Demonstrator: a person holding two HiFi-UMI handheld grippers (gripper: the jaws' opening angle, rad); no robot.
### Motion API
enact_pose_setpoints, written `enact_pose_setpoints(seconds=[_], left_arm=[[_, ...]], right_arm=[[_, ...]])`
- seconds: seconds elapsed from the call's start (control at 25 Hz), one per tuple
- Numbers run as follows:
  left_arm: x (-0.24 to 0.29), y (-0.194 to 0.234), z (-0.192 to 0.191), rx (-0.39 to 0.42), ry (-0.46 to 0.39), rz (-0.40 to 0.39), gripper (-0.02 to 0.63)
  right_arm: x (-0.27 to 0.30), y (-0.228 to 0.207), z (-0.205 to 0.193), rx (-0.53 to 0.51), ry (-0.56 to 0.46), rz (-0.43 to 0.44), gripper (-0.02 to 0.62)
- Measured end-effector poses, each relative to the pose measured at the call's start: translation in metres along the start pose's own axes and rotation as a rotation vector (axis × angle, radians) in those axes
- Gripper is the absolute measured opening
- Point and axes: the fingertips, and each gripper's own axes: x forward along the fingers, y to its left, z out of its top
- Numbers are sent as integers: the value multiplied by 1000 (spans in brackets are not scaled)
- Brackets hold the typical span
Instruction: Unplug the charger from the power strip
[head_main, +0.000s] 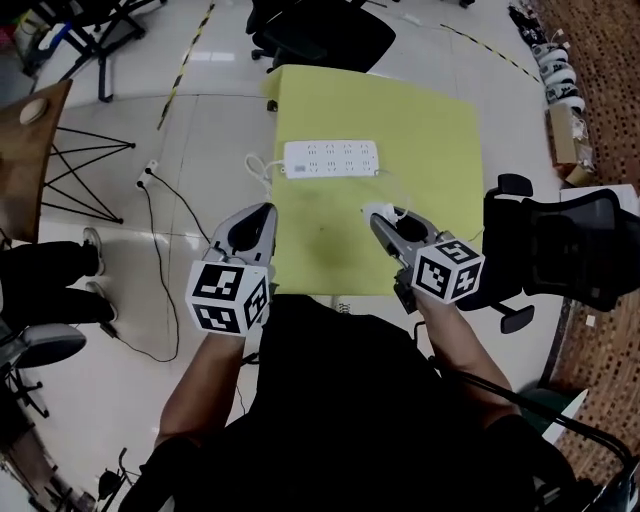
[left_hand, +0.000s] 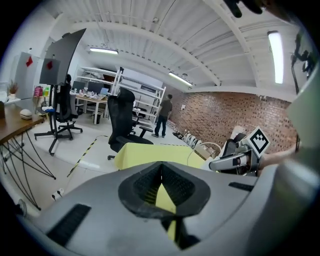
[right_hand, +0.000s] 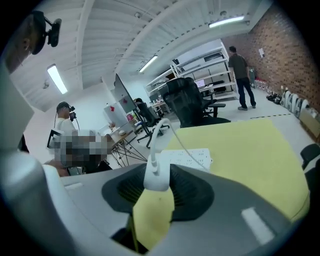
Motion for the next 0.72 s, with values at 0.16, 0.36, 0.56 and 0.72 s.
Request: enact_pose_setpoints(seconds=[0.16,0.36,0.56,0.72], left_arm=[[-16,-26,-22,-48,-4,73,6],[-24,-76,-25,-64,-59,116,6],[-20,-136,-43,-60,-64,113,6],[-25,-174,-62,-75,-44,120,6]], right_arm=[[-25,-10,-14,-23,-4,63,138],[-55,-34,-41,-14,17,126,140],[-84,-78,-84,46,62,131,138],[-102,-115,-125,129,104,120,140]])
